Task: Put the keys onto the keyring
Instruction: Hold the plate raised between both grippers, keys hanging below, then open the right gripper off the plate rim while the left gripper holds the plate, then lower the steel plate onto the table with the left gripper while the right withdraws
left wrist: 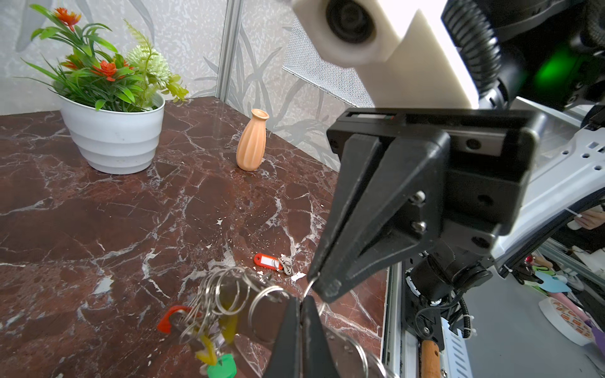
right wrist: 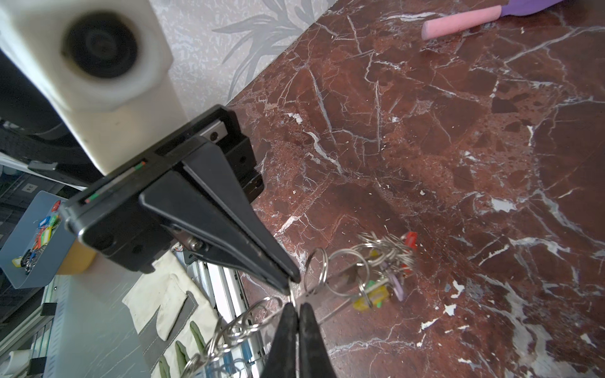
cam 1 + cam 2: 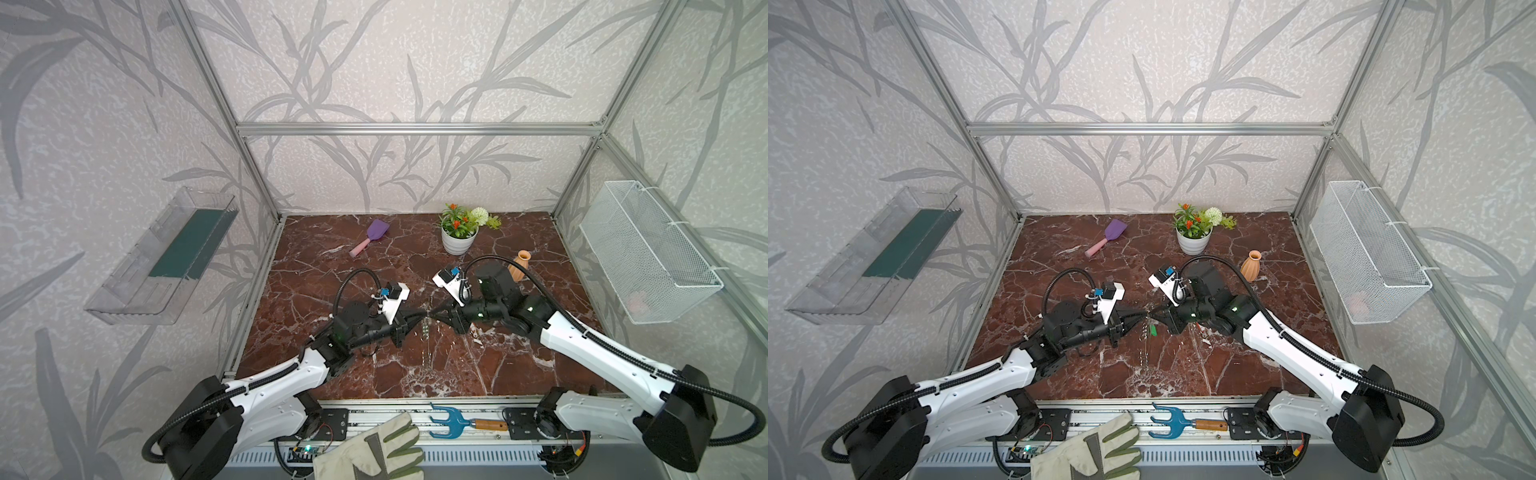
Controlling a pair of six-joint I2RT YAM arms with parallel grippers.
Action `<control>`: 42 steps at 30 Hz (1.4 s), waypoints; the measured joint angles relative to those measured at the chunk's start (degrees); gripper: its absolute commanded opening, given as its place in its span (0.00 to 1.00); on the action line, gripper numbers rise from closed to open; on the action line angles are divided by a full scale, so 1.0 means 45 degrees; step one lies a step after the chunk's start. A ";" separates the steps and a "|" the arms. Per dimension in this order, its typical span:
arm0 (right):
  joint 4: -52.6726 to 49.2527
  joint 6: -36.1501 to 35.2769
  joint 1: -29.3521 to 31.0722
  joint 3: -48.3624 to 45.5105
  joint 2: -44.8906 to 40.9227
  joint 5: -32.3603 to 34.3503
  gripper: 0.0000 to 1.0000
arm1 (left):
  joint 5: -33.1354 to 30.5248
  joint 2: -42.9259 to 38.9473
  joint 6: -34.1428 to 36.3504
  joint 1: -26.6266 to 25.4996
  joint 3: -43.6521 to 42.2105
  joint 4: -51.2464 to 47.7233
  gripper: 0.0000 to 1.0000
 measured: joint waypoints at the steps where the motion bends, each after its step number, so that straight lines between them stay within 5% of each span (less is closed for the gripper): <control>1: 0.0136 0.0073 0.0000 0.0015 0.0000 0.0000 0.26 | -0.0010 -0.0068 -0.0083 -0.0019 -0.0131 0.0175 0.00; 8: 0.0918 0.0491 -0.0015 0.0233 -0.0005 0.0024 0.42 | -0.0398 -0.0442 -0.0510 -0.0087 -0.0913 0.0631 0.00; 18: 0.1137 0.1030 -0.0359 0.0228 -0.0005 0.0685 0.49 | -0.2089 -0.1481 -0.0889 -0.0087 -0.1603 0.0840 0.00; 31: 0.1792 0.1491 -0.0476 -0.0321 0.0811 0.1088 0.54 | -0.5566 -0.5445 -0.1103 -0.0087 -0.1904 -0.3706 0.00; 42: 0.2244 0.1831 -0.0476 -0.0903 0.1166 0.1195 0.63 | -0.6227 -0.3895 -0.1515 -0.0083 -0.1749 -0.5571 0.00</control>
